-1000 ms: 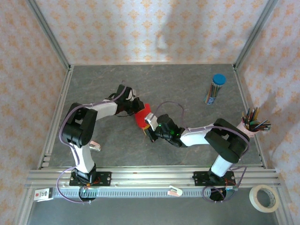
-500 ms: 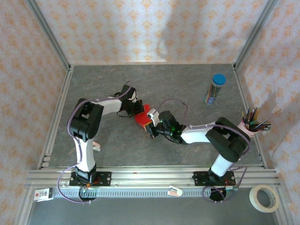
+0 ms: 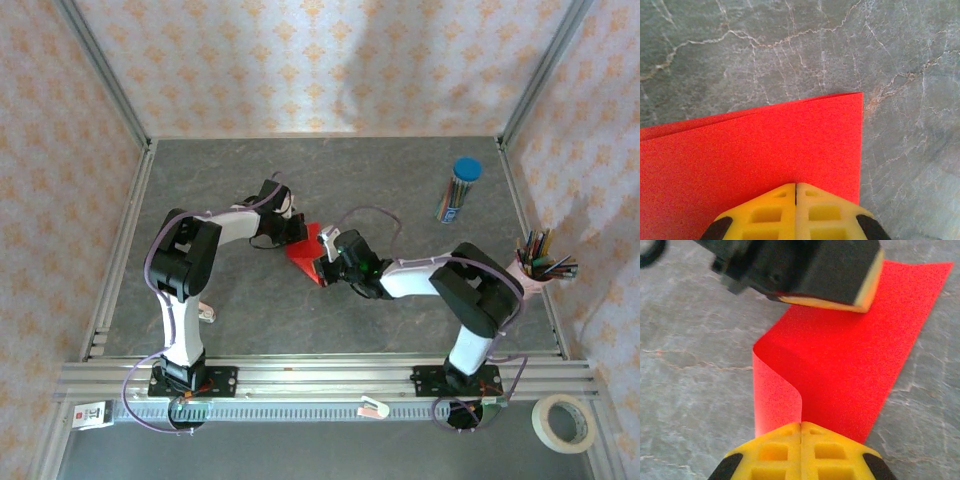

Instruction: Fold a paper plane with a square sheet of paper (pick it up from the middle)

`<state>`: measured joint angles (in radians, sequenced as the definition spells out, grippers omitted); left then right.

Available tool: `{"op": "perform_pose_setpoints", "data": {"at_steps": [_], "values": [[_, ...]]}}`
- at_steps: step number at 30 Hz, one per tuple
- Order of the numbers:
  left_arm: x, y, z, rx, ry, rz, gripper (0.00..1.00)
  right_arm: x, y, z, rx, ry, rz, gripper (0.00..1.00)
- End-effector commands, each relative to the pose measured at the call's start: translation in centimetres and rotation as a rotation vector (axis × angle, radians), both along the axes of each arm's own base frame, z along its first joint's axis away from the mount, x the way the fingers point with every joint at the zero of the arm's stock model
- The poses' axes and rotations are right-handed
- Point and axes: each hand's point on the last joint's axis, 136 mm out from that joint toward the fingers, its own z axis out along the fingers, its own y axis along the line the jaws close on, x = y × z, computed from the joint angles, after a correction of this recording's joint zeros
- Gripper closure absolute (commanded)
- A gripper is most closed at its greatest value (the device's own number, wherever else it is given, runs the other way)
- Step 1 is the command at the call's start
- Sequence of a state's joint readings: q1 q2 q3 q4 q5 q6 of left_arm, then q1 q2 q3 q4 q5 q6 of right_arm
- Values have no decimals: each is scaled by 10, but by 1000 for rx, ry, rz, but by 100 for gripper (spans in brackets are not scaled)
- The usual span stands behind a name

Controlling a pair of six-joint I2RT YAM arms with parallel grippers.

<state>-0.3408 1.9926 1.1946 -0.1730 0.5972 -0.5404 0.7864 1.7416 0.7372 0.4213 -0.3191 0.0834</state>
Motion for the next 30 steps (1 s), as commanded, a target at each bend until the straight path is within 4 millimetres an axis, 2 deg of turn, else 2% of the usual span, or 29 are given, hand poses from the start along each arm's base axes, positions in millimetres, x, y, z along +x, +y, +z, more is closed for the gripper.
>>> {"op": "perform_pose_setpoints", "data": {"at_steps": [1,10,30], "values": [[-25,8,-34,79,116,-29,99,15,-8,-2,-26,5,-82,100],[-29,7,-38,87,122,-54,100,24,-15,-9,-65,10,-134,100],[-32,4,-40,91,124,-81,100,25,-12,-18,-96,41,-123,100]]}}
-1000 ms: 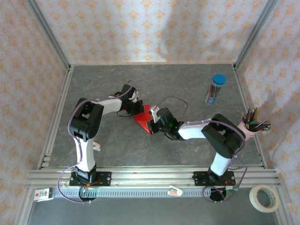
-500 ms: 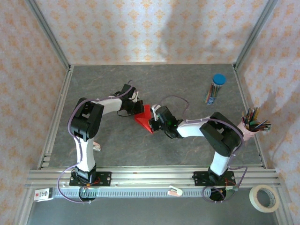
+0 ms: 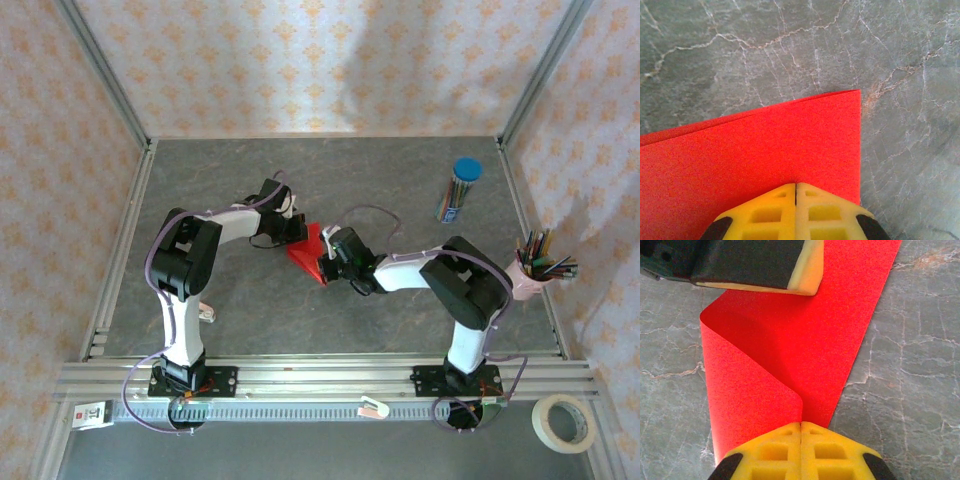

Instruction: Fold a paper plane with a square sheet of paper (pick it up from the middle)

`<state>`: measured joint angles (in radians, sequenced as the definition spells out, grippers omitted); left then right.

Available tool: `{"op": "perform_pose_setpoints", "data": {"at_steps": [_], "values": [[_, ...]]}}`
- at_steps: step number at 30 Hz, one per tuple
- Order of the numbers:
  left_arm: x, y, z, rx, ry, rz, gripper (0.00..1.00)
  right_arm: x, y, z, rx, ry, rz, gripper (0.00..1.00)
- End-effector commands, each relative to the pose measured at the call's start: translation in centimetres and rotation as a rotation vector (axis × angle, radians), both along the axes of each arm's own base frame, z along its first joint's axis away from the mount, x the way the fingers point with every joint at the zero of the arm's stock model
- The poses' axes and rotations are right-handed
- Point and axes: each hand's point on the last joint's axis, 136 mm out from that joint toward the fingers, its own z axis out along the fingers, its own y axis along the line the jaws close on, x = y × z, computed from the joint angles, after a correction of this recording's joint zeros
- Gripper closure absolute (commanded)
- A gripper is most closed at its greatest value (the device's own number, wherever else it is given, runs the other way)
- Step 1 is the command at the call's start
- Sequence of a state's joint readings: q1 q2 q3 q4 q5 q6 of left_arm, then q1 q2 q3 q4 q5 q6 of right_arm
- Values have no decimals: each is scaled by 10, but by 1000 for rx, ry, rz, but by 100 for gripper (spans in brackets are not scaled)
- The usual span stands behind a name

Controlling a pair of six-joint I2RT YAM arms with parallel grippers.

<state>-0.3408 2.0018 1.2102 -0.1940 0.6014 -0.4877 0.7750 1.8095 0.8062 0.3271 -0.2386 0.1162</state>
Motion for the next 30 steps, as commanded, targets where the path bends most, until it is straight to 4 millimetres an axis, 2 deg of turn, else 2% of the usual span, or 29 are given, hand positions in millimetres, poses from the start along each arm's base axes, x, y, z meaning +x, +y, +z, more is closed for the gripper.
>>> {"op": "perform_pose_setpoints", "data": {"at_steps": [1,14,30], "values": [[-32,5,-39,79,136,-36,100,9,-1,2,-11,-7,-28,100],[-37,6,-46,93,153,-51,100,12,1,4,-16,-9,-29,100],[-36,6,-45,95,152,-56,100,7,0,-9,-42,36,-16,100]]}}
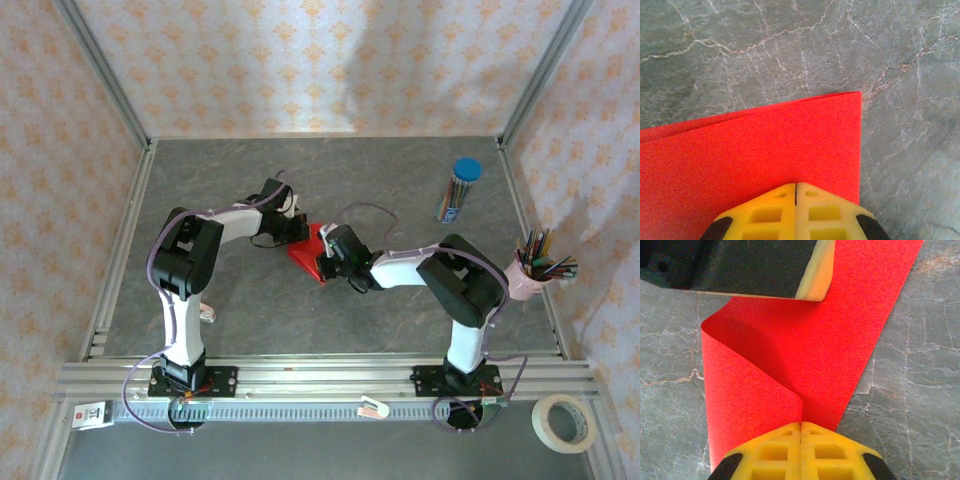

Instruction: Fold a paper plane with a square sheet of paper (pick it up from the middle)

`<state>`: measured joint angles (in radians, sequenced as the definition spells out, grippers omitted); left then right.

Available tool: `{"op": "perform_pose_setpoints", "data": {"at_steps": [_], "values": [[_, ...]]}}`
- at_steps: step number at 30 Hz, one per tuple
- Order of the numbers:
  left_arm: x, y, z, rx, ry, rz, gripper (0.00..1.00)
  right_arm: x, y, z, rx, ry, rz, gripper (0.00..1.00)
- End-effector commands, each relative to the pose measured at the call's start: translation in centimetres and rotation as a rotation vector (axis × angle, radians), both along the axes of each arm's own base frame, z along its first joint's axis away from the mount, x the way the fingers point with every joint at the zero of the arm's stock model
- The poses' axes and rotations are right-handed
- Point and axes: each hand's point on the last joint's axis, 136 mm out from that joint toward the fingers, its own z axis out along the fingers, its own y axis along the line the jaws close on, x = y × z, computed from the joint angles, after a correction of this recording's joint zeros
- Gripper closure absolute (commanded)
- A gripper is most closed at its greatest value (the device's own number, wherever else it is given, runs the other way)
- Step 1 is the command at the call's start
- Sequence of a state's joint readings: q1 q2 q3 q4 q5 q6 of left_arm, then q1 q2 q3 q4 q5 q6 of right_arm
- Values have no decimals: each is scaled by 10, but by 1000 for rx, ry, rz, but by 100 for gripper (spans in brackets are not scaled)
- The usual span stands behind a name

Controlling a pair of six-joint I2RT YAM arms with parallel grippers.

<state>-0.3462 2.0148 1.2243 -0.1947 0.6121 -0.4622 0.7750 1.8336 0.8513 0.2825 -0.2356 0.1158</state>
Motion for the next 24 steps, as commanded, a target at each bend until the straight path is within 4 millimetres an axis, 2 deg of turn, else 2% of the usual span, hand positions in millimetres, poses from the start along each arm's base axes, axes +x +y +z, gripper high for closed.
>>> {"op": "perform_pose_setpoints", "data": {"at_steps": [1,6,11,14,17,24], "values": [[-37,10,-44,101,161,-25,100,2,-4,-8,-25,24,-13,100],[-24,9,-24,93,114,-6,100,-4,-7,-11,-35,46,-10,100],[7,4,28,53,-5,69,97,-8,-9,-16,-42,71,-8,100],[19,5,61,13,-76,138,94,-9,-10,-17,-49,80,-8,100],[19,11,83,-23,-113,216,92,-11,-10,-19,-52,90,-7,100],[-7,19,90,-124,-104,328,92,-13,-10,-23,-62,118,-5,100]]}}
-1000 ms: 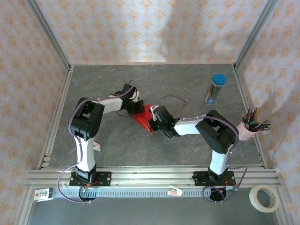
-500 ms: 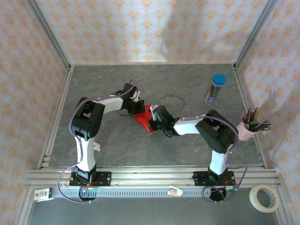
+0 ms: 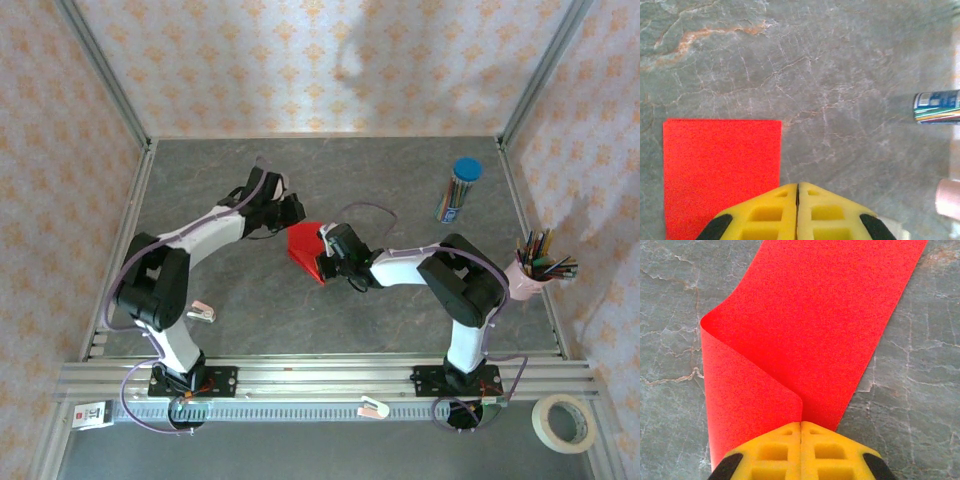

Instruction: Fold a paper plane with a square sheet of paper (pick it up from the middle)

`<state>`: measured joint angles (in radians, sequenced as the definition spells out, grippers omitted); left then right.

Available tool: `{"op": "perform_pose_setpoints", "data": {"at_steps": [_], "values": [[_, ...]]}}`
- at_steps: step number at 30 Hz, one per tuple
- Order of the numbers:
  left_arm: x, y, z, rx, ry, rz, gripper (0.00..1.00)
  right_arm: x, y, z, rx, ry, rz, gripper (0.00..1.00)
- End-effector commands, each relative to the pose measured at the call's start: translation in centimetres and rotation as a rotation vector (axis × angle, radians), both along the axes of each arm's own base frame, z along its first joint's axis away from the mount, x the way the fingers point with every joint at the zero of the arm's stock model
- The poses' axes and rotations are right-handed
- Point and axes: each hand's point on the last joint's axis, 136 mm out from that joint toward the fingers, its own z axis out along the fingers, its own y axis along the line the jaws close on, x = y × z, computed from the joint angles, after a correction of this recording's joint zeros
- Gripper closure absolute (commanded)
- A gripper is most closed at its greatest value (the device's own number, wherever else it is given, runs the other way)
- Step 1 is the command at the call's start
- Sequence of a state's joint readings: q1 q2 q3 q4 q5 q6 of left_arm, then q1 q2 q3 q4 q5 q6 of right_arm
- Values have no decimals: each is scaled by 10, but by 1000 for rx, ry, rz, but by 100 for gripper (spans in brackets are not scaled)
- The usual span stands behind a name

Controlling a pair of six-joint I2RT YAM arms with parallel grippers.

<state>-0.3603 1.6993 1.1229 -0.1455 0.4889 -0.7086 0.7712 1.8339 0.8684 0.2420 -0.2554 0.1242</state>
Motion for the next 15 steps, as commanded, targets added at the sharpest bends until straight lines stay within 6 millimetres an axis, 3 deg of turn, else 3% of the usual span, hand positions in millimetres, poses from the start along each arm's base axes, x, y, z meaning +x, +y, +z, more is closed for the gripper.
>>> {"op": "perform_pose_setpoints", "data": {"at_steps": [1,7,15], "values": [[-15,4,-13,-61,50,83,92,-11,-10,-22,-62,88,-8,100],[-48,-17,-31,-144,125,43,94,-13,-11,-25,-71,99,-8,100],[-62,-23,-55,-137,180,54,95,-13,-13,-26,-80,103,-9,100]]}}
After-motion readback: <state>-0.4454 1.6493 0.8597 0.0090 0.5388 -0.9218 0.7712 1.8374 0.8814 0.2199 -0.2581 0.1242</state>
